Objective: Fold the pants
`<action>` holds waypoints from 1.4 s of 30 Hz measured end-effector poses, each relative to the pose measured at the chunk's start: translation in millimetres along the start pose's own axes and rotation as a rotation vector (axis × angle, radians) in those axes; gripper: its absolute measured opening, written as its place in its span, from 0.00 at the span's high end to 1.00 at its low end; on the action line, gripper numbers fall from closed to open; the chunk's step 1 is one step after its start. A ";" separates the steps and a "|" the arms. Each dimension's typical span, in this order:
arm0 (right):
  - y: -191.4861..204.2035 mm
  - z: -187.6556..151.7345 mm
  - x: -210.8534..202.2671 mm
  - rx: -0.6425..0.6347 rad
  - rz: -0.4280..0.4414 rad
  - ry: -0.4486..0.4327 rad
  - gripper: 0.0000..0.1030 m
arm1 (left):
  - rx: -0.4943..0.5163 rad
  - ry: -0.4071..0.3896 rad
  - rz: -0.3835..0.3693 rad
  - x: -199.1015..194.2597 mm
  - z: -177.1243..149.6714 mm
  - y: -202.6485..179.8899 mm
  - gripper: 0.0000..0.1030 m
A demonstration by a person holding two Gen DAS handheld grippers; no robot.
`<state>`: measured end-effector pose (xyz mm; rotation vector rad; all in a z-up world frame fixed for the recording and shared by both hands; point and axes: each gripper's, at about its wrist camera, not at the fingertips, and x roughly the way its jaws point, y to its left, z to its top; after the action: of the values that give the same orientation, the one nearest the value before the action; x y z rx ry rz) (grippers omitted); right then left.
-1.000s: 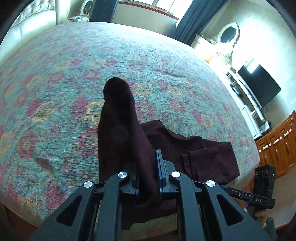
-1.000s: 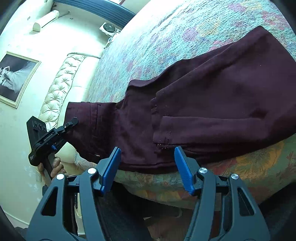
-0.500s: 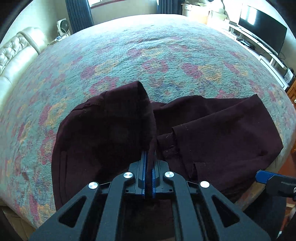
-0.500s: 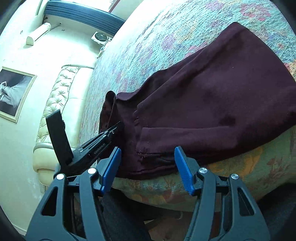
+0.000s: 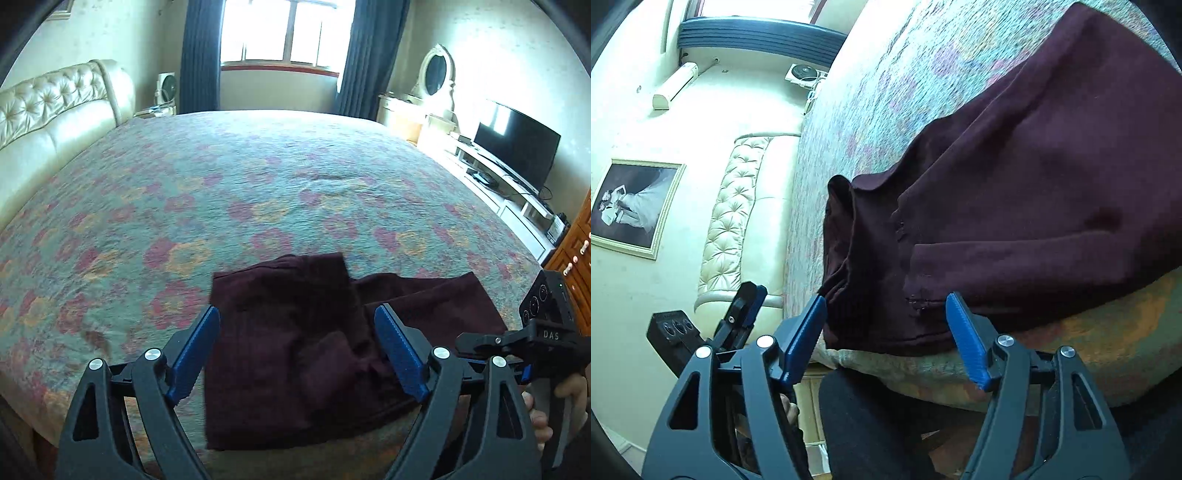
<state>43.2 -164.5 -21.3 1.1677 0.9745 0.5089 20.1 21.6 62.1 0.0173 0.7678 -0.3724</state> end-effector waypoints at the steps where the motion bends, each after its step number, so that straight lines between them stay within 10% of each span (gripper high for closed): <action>1: 6.5 0.9 9.2 -0.013 0.012 0.014 0.34 | -0.028 0.009 0.020 -0.2 -2.9 12.9 0.18; 12: 50.7 15.3 130.4 -0.133 -0.087 0.160 0.36 | -0.259 0.108 0.111 16.7 -23.6 91.4 0.18; 15: 59.2 15.0 135.0 -0.181 -0.160 0.163 0.77 | -0.249 0.113 0.118 17.7 -26.1 90.7 0.18; 28: 133.1 31.3 23.9 -0.299 0.000 0.027 0.84 | -0.245 0.137 0.096 23.7 -28.4 87.7 0.18; 42: 81.9 60.0 -79.7 -0.277 -0.041 -0.087 0.84 | -0.194 0.192 -0.014 45.4 -28.1 39.3 0.18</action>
<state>64.4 -229.3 88.3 0.9121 0.8220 0.5373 44.2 47.9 6.2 -0.1361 0.9921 -0.3114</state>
